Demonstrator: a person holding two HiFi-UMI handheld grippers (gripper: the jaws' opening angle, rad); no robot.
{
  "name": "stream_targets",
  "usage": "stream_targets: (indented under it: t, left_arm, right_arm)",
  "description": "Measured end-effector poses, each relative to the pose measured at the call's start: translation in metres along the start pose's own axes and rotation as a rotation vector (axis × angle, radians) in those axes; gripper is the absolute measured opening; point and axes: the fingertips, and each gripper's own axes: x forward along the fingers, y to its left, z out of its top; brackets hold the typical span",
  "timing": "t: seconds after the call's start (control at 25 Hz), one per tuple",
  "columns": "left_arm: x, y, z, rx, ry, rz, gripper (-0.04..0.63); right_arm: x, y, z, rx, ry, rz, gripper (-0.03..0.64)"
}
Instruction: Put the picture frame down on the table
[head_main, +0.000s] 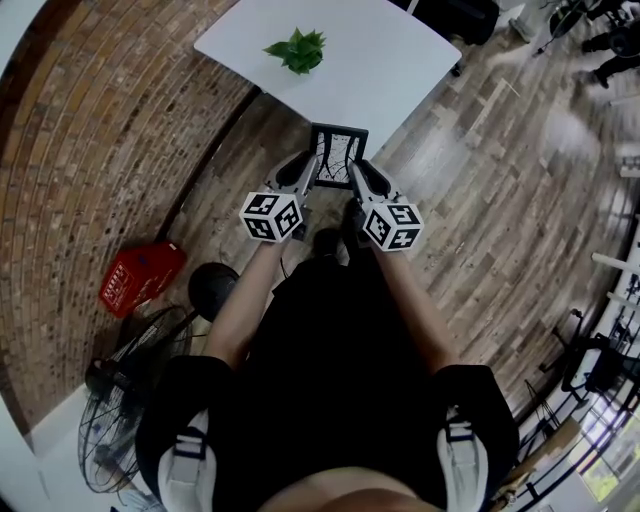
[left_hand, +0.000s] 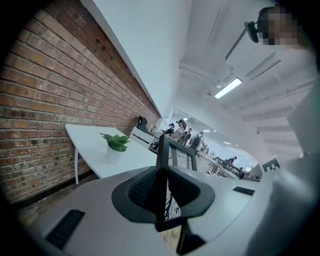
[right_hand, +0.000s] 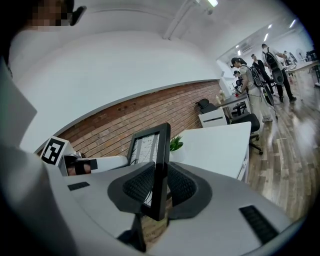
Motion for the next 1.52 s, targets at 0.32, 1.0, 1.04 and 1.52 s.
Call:
stream_targets:
  t: [0.32,1.0,1.04,1.52]
  left_arm:
    - [0.032,0.008,0.005,-0.022,0.007,0.037,0.083]
    - [0.102,0.017,-0.003,-0.097,0.013,0.15,0.083]
    - [0.104,0.019,-0.004,-0.101,0.011,0.156,0.083]
    - [0.117,0.049,-0.006,-0.111,0.049,0.134,0.083]
  right_arm:
    - [0.022,-0.025,0.014,0.002,0.037,0.034,0.073]
    - [0.063,-0.092,0.024,0.015,0.159,0.124,0.074]
    - [0.065,-0.094,0.023,0.015,0.162,0.128,0.074]
    - [0.095,-0.098,0.012,0.053,0.175,0.088,0.074]
